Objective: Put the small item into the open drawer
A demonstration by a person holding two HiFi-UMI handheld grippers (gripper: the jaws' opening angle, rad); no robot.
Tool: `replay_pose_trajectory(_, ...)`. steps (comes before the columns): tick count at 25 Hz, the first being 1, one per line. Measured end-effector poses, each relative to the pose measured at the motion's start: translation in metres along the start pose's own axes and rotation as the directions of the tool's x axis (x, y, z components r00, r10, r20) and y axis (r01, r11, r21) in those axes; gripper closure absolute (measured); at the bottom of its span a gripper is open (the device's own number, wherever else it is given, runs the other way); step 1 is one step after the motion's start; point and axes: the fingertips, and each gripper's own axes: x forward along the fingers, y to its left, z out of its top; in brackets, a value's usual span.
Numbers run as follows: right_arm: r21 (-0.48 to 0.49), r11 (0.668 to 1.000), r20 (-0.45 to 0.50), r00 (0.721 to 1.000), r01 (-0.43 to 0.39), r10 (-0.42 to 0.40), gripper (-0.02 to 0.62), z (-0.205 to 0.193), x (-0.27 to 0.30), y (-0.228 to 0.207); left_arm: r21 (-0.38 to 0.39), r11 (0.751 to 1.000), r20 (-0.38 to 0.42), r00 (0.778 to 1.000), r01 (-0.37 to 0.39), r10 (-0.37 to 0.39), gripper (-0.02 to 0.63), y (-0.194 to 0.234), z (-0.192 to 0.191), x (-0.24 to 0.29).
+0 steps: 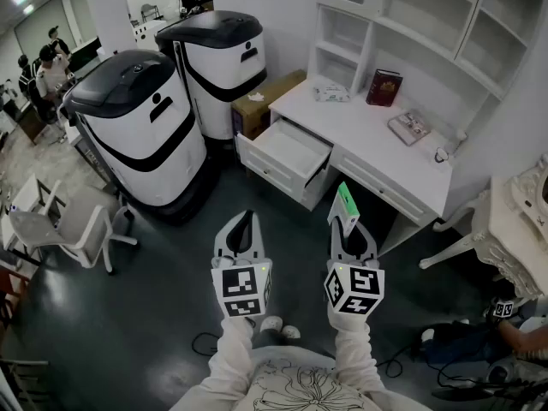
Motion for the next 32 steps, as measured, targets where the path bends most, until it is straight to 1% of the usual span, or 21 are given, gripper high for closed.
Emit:
replay_pose_trajectory(7,0.006,1.000,-0.006,1.000,0.003,-0.003,0.508,-0.003,0.014,0.002,-0.006,1.000,-0.004,1.000,0.002,-0.002,0.599,0.008,-0.003,0.012)
replay_pose_trajectory(16,0.030,0.999,0.008,1.000,0.011,-0.011,0.508,-0.001,0.044,0.008,0.002,1.000,-0.009,1.000,0.013,-0.013,0.598,0.025,-0.004,0.037)
replay_pose_trajectory(20,0.055,0.998,-0.002,1.000,0.020,-0.019,0.508,-0.009,0.058,0.012,0.012,0.999,-0.013,0.999,0.036,-0.036,0.598,0.031,-0.008,0.048)
replay_pose_trajectory(23,0.050,0.999,-0.013,1.000,0.021,-0.020,0.508,-0.012,0.068,0.015,0.004,0.999,-0.023,0.999,0.038,-0.037,0.598,0.038,-0.013,0.058)
replay_pose_trajectory(28,0.050,0.998,-0.041,0.999,0.036,-0.034,0.507,-0.016,0.085,0.008,-0.011,0.999,-0.041,0.998,0.048,-0.048,0.598,0.039,-0.018,0.079)
replay_pose_trajectory(32,0.055,0.998,-0.054,0.998,0.042,-0.039,0.508,-0.018,0.111,-0.001,-0.016,0.999,-0.055,0.997,0.047,-0.048,0.599,0.042,-0.022,0.106)
